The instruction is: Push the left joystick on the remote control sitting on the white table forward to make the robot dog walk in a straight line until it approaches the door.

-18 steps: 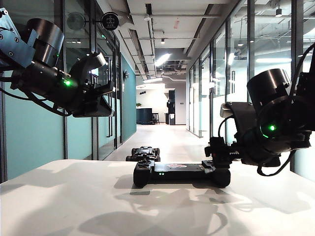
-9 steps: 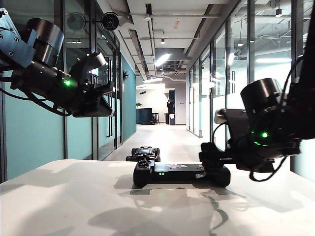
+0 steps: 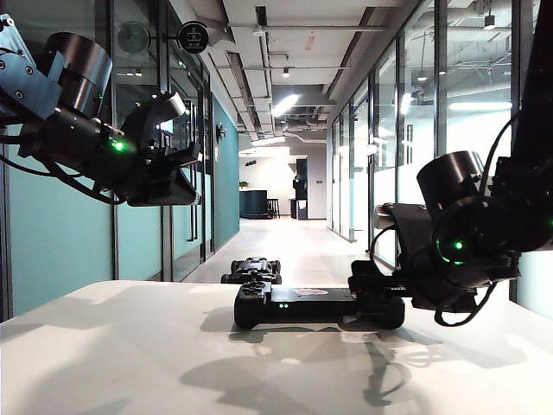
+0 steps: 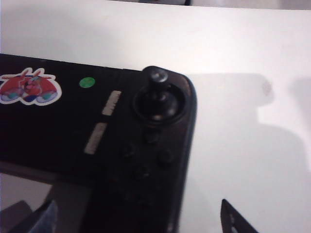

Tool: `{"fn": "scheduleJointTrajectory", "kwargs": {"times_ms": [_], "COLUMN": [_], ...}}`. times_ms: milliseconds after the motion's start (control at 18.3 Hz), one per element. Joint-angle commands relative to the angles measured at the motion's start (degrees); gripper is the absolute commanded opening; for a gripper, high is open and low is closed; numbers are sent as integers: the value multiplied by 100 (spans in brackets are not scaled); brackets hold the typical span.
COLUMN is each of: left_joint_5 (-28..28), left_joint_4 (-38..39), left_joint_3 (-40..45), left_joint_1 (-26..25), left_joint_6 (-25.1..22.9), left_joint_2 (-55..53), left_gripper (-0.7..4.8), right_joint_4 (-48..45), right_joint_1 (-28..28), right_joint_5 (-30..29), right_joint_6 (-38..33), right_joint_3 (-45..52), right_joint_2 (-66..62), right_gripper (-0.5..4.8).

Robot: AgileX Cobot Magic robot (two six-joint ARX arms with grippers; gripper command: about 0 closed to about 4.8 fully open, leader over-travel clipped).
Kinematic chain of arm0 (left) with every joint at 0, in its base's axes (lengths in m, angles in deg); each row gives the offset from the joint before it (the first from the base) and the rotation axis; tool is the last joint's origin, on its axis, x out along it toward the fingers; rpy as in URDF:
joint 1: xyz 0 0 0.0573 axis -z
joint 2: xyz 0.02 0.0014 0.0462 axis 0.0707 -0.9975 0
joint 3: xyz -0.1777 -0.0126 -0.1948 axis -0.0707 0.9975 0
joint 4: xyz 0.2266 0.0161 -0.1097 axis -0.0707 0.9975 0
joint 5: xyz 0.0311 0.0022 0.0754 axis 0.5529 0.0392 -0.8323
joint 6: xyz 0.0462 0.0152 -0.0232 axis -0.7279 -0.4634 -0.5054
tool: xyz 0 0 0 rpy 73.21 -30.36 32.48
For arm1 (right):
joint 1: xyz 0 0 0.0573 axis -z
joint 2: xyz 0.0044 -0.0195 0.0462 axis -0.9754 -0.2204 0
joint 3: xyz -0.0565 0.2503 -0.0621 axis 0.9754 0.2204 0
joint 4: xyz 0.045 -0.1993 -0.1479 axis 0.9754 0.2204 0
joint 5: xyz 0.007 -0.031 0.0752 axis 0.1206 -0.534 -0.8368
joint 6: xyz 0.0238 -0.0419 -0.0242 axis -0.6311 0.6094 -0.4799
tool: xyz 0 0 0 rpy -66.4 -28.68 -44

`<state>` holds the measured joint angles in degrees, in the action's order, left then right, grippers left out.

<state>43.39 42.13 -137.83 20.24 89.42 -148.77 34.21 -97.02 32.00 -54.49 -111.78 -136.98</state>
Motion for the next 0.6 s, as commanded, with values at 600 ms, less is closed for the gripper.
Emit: {"fn": "scheduleJointTrajectory", "kwargs": {"times_ms": [600], "left_joint_5": [46], "left_joint_4": [-79], "left_joint_3": [-24], "left_joint_1": [7], "left_joint_6": [-20], "left_joint_2": [11], "left_gripper": [-6], "right_joint_4": [48], "right_joint_1": [133], "right_joint_5": [-313], "right_joint_6": [-24], "right_joint_3": [-385], "right_joint_2": [-227], "right_gripper": [405]}}
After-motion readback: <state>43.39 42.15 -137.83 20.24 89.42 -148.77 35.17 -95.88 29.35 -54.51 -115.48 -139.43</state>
